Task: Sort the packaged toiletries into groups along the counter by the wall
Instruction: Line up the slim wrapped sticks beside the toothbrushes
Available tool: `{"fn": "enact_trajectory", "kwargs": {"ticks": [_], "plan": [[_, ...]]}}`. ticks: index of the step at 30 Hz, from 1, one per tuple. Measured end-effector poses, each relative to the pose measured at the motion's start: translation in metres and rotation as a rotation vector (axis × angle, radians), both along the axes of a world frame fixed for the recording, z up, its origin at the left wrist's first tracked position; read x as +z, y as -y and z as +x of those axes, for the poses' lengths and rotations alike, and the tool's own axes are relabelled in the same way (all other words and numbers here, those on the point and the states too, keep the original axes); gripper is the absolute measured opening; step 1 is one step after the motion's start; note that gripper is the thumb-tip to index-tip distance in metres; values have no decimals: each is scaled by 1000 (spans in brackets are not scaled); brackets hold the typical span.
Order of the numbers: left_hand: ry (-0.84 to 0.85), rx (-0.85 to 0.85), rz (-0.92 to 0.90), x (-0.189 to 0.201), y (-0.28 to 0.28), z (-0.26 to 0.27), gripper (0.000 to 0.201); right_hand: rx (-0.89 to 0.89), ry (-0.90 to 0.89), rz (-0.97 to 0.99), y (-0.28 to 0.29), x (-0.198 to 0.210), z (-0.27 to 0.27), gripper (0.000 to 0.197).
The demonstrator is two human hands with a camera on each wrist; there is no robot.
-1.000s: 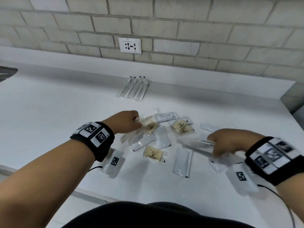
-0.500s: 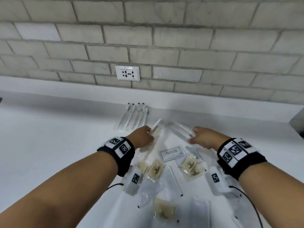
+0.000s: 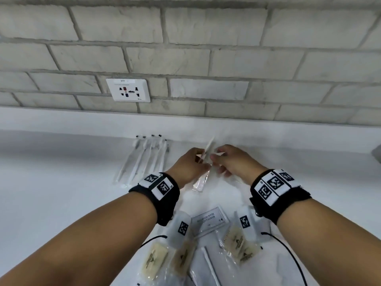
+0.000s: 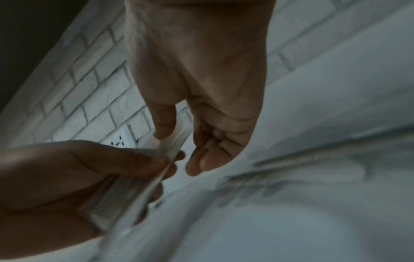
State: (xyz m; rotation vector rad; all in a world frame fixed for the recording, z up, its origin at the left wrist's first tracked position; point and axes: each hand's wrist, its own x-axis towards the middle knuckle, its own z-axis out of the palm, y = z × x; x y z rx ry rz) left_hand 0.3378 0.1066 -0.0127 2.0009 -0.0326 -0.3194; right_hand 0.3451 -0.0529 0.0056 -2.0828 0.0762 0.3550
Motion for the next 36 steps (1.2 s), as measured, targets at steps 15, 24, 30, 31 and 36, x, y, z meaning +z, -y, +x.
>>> {"fn": "enact_trajectory", "kwargs": {"ticks": [15,24,30,31,36], "plan": [[-28,117,313,-3,-26,-3,63,-75,-211,-21,-25,1,9,3],[1,150,296,5,-37,-4,42,93,-169,-349,-25,-9,4,24],[185,-7,618,12,-42,4,22,64,-108,-397,-22,-8,-1,28],[232,-44,724,15,-42,5,25,38,-113,-383,-22,-9,-1,31],[399,-438,1199,33,-40,13,33,-18,-140,-412,-11,-9,1,27]]}}
